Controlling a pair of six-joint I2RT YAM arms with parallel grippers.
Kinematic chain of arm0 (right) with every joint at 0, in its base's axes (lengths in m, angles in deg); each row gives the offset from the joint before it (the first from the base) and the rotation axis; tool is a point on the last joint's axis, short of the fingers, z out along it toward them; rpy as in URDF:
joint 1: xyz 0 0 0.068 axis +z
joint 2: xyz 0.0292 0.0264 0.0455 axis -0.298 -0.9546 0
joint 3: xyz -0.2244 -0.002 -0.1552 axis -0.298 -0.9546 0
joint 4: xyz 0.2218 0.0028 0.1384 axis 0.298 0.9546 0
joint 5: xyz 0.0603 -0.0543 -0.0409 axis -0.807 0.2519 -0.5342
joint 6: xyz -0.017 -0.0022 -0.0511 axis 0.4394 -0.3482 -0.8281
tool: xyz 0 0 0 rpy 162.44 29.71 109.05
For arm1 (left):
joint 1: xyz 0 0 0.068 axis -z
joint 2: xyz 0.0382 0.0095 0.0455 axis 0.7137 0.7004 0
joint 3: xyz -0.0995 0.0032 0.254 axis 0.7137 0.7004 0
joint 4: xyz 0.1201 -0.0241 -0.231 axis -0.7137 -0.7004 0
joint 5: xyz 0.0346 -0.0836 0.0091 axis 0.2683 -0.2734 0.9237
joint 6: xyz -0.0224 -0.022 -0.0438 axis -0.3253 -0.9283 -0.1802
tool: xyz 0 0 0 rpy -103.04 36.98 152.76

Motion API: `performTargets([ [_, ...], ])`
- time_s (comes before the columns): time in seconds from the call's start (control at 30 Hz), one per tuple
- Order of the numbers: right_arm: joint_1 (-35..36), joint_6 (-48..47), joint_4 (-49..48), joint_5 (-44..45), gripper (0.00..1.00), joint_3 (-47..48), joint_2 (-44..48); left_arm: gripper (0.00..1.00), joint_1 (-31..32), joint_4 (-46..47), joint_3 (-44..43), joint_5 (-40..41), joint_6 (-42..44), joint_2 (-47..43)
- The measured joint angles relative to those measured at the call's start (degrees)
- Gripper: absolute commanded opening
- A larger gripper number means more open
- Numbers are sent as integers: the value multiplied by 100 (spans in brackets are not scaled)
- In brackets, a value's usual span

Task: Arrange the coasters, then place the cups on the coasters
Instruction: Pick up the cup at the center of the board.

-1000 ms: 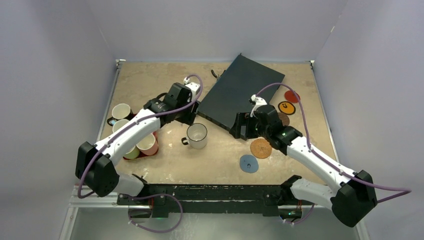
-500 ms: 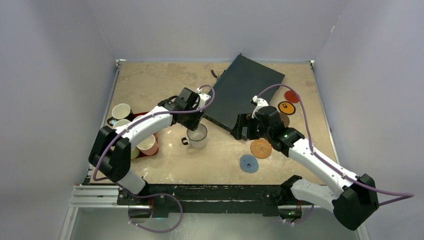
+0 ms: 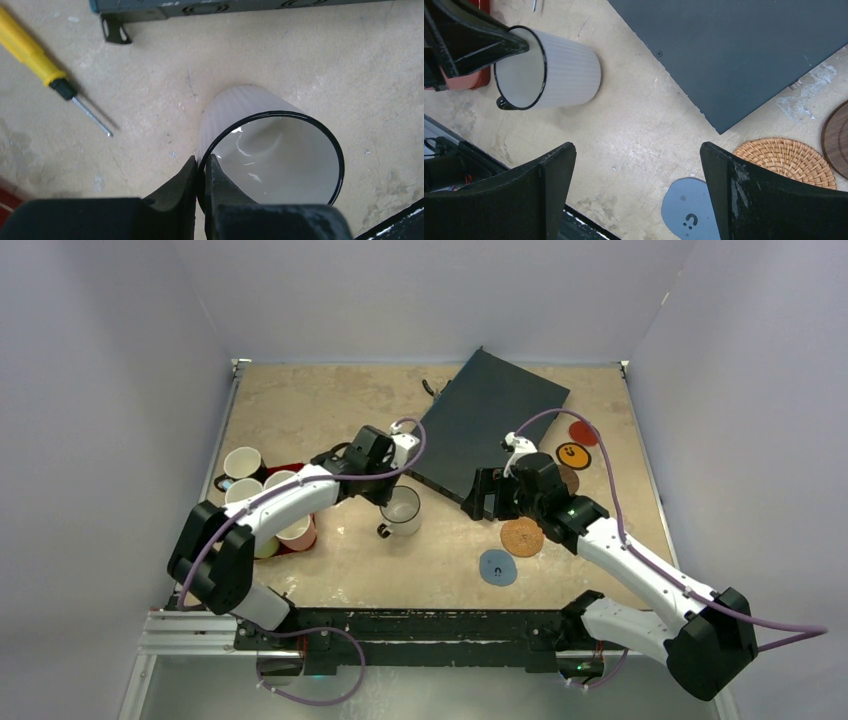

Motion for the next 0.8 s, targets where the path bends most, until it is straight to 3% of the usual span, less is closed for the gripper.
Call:
performTargets([
  [0.13, 0, -2, 2, 2, 98, -4, 0, 0, 0, -125, 295, 391, -457, -457],
  [0.3, 0, 2, -17, 149, 98, -4, -2, 0, -4, -361, 503, 1224, -1989, -1003],
  [0.5, 179, 116, -44, 361, 98, -4, 2, 0, 70, -343, 1001, 1526, -3654, -1419],
  [0.8, 2243, 605, -142, 1565, 96, 341, -487, 0, 595, -568, 1084, 2041, -5283, -1241],
])
